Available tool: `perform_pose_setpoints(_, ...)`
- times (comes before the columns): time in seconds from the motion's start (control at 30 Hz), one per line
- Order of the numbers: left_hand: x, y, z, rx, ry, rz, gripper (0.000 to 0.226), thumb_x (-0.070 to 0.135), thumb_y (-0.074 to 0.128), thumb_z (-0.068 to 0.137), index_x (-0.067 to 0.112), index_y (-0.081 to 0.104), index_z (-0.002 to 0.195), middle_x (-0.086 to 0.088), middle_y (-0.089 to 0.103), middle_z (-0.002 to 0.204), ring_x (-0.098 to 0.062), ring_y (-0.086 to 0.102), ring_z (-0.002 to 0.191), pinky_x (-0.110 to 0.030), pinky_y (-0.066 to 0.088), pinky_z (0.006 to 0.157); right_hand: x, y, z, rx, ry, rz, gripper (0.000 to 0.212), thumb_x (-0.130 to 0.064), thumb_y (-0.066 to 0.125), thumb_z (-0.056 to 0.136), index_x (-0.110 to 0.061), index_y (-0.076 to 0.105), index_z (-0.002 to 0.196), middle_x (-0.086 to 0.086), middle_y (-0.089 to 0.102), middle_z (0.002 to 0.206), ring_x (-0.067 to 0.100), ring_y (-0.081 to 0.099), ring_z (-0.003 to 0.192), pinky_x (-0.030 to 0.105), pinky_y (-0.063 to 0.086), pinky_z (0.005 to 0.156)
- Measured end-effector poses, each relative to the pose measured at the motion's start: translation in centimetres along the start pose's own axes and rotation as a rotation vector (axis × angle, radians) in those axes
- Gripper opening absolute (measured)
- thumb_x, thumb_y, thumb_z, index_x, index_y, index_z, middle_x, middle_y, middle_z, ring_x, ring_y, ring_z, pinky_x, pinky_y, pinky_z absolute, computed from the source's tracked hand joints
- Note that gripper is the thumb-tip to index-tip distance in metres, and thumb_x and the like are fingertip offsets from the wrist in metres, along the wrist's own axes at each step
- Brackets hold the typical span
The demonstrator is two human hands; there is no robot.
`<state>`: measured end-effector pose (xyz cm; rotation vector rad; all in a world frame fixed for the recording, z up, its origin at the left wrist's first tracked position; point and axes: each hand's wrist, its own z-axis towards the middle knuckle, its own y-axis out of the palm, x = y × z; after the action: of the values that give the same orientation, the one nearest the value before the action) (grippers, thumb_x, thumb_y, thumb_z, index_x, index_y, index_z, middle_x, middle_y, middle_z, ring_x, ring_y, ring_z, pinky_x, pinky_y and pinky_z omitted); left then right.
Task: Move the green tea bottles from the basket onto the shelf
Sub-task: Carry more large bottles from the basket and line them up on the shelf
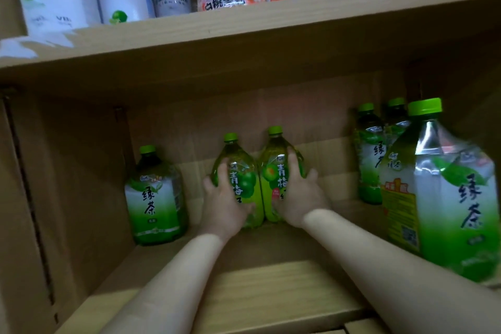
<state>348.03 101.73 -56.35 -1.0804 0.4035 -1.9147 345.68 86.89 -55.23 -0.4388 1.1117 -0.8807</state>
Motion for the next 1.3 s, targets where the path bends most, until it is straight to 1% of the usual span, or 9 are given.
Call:
perform_pose_setpoints(0.13,3.2,-1.5,-0.2,0.048,-0.017,0.162,0.084,0.021,0.069,0.079,0.031,0.018,0.145,-0.016,0.021,0.149,-0.037,0.020,0.139,-0.046,0.026,0.110,-0.5,-7.3,-5.3,0.230,-0.304,-0.077,0.063,-0.028,0.059,0.088,-0.032,0.031,0.144,0.007,0.049,0.133,0.028,0.055,0.115,0.038,0.049,0.093)
perform_pose_setpoints(0.23,7.4,-2.4,-2.1,0.028,0.253,-0.066,0.054,0.014,0.068,0.080,0.034,0.049,0.126,-0.004,0.046,0.136,-0.024,0.045,0.125,-0.032,0.037,0.102,1.6,-13.8,-9.6,0.588,-0.507,-0.007,0.026,-0.028,0.059,0.087,-0.025,0.063,0.113,-0.004,0.064,0.103,0.017,0.060,0.098,0.036,0.051,0.082)
perform_pose_setpoints(0.33,12.5,-1.9,-5.9,-0.253,0.447,-0.330,0.045,0.029,0.074,0.078,0.035,0.054,0.117,0.009,0.061,0.120,-0.006,0.057,0.107,-0.023,0.045,0.095,5.0,-17.3,-10.6,0.783,-0.446,0.008,0.024,-0.030,0.060,0.087,-0.022,0.064,0.110,-0.002,0.062,0.106,0.018,0.058,0.102,0.031,0.048,0.085)
perform_pose_setpoints(0.43,16.3,0.8,-8.6,-0.400,0.454,-0.444,0.086,0.049,0.077,0.069,0.038,0.029,0.139,0.011,0.050,0.134,-0.009,0.050,0.121,-0.032,0.042,0.103,7.8,-17.3,-9.9,0.518,-0.157,0.151,0.065,-0.046,0.065,0.082,-0.031,0.038,0.139,0.001,0.046,0.137,0.017,0.044,0.127,0.026,0.034,0.097)
perform_pose_setpoints(0.57,18.0,3.6,-10.3,-0.407,0.397,-0.485,0.110,0.042,0.081,0.065,0.042,0.004,0.144,0.003,0.041,0.136,-0.015,0.043,0.123,-0.030,0.038,0.100,9.9,-15.8,-9.5,0.153,-0.033,0.395,0.103,-0.072,0.066,0.056,-0.041,0.025,0.145,-0.005,0.052,0.136,0.012,0.057,0.116,0.036,0.049,0.100)
perform_pose_setpoints(0.7,17.3,3.1,-10.4,-0.364,0.328,-0.617,0.106,0.033,0.088,0.053,0.050,0.023,0.135,0.005,0.056,0.126,-0.016,0.056,0.113,-0.038,0.050,0.096,9.2,-15.6,-9.8,0.262,-0.035,0.232,0.100,-0.081,0.060,0.049,-0.041,0.033,0.137,-0.010,0.061,0.119,0.013,0.062,0.103,0.041,0.053,0.091)
perform_pose_setpoints(0.87,13.3,-1.4,-10.7,-0.379,0.278,-0.731,0.096,0.006,0.089,0.057,0.035,0.039,0.133,0.019,0.059,0.106,0.017,0.060,0.088,-0.016,0.053,0.080,6.1,-14.7,-10.1,0.108,-0.101,0.235,0.100,-0.082,0.060,0.048,-0.038,0.036,0.135,-0.007,0.060,0.124,0.015,0.060,0.110,0.042,0.049,0.096)
perform_pose_setpoints(1.07,6.1,-7.2,-10.3,-0.278,0.146,-0.727,0.095,-0.009,0.086,0.053,0.033,0.045,0.128,0.005,0.065,0.115,-0.007,0.065,0.103,-0.029,0.053,0.089,0.3,-10.5,-9.3,-0.380,-0.251,0.305,0.100,-0.044,0.076,0.074,-0.043,0.007,0.147,-0.009,0.060,0.127,0.012,0.060,0.113,0.038,0.047,0.102)
perform_pose_setpoints(1.3,-0.7,-13.8,-9.1,-0.267,0.010,-0.508,0.100,-0.006,0.075,0.069,0.025,0.022,0.148,-0.001,0.060,0.128,-0.014,0.060,0.115,-0.041,0.044,0.104,-6.8,-1.5,-9.4,-0.196,-0.324,0.330,0.090,-0.047,0.072,0.077,-0.042,0.012,0.144,0.011,0.053,0.128,0.031,0.053,0.117,0.039,0.044,0.100)
